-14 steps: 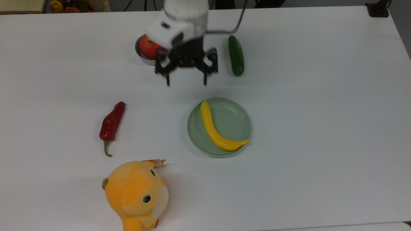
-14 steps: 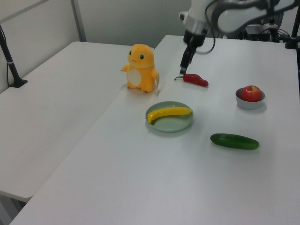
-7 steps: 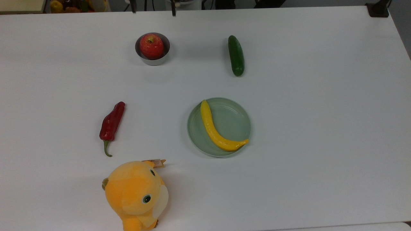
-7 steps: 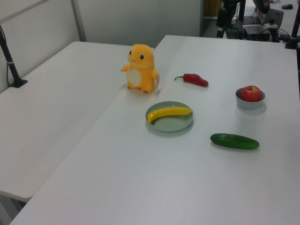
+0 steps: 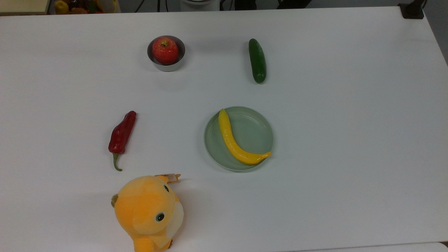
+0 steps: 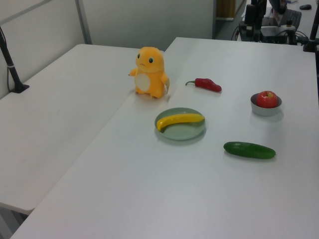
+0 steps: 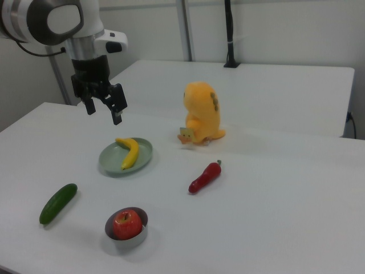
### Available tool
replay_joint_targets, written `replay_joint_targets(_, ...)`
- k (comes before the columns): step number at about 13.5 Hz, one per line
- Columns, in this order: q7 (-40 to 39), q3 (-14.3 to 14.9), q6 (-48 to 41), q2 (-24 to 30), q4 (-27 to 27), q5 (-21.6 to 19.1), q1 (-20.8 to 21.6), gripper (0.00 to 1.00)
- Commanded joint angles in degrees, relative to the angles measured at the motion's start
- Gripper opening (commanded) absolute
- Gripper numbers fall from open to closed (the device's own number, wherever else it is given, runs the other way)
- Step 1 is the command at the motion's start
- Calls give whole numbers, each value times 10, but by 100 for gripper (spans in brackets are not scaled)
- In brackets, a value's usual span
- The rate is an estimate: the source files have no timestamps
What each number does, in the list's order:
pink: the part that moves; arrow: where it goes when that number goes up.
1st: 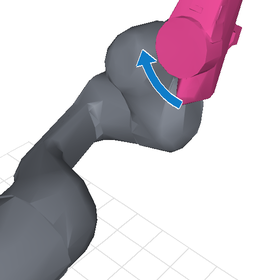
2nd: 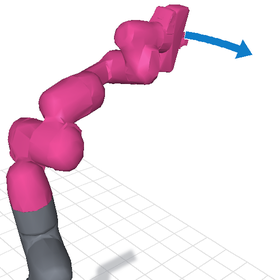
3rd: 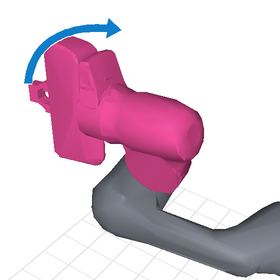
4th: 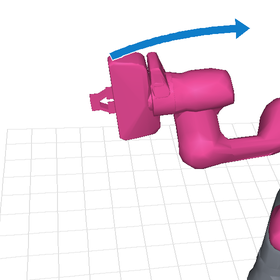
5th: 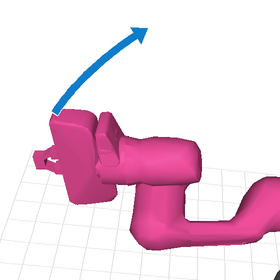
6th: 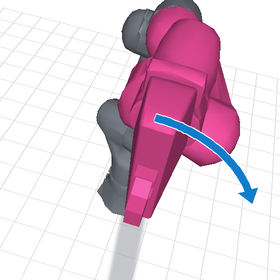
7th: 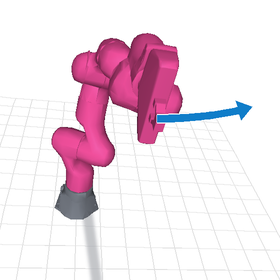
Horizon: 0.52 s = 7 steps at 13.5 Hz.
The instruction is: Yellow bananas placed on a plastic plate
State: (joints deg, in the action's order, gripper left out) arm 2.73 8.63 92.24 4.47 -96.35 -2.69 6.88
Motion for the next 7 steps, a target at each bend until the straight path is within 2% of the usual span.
replay_joint_targets(1, -67, -46, 59, -7, -9, -18, -49, 100)
replay_joint_targets(7, -68, -47, 70, -9, -11, -17, -44, 100)
